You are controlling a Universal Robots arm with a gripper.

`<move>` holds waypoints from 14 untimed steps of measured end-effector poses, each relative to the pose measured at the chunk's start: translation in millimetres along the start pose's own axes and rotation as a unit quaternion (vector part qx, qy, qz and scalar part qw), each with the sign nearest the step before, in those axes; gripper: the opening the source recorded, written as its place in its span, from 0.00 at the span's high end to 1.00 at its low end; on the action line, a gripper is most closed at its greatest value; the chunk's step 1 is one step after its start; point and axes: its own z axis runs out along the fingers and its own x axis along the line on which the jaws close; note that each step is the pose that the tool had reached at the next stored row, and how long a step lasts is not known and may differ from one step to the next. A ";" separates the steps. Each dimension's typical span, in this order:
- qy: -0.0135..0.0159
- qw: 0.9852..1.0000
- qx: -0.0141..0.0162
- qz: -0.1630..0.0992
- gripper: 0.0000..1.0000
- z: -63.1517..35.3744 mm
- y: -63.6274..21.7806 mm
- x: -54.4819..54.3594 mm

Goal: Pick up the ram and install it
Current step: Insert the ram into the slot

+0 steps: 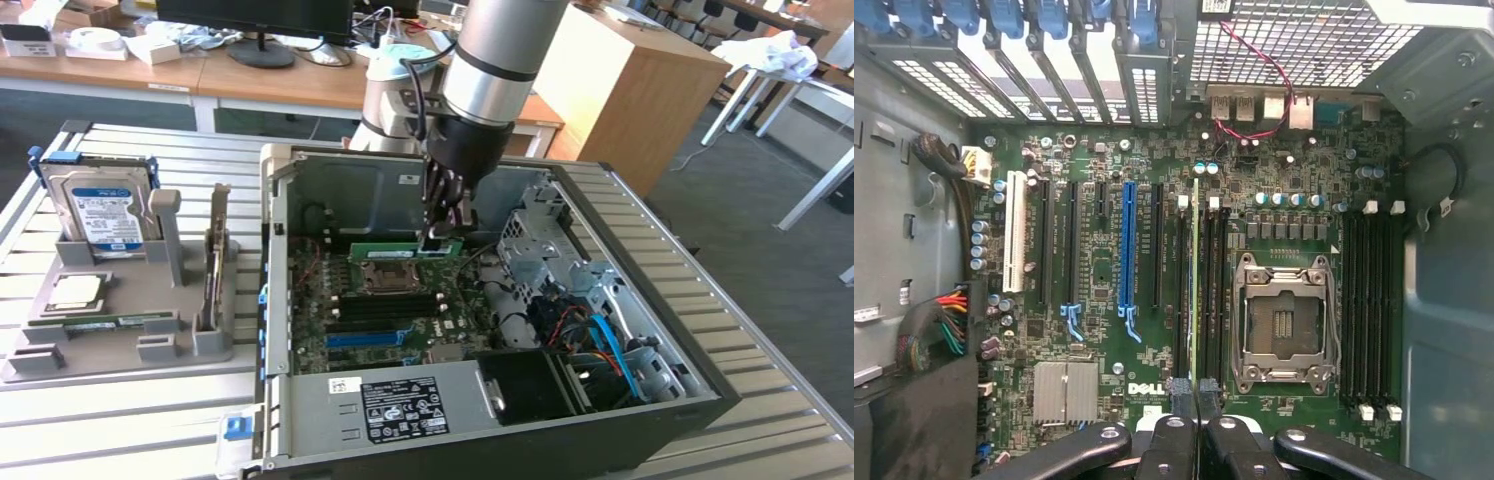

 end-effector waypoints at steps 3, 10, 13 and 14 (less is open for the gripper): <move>0.000 1.000 0.000 0.000 0.89 1.0 0.0 0.0; 0.000 1.000 0.000 0.000 0.89 5.1 -0.2 0.1; 0.000 1.000 0.000 0.000 0.89 7.5 -0.3 0.2; 0.000 1.000 0.000 0.000 0.89 8.1 -0.3 0.2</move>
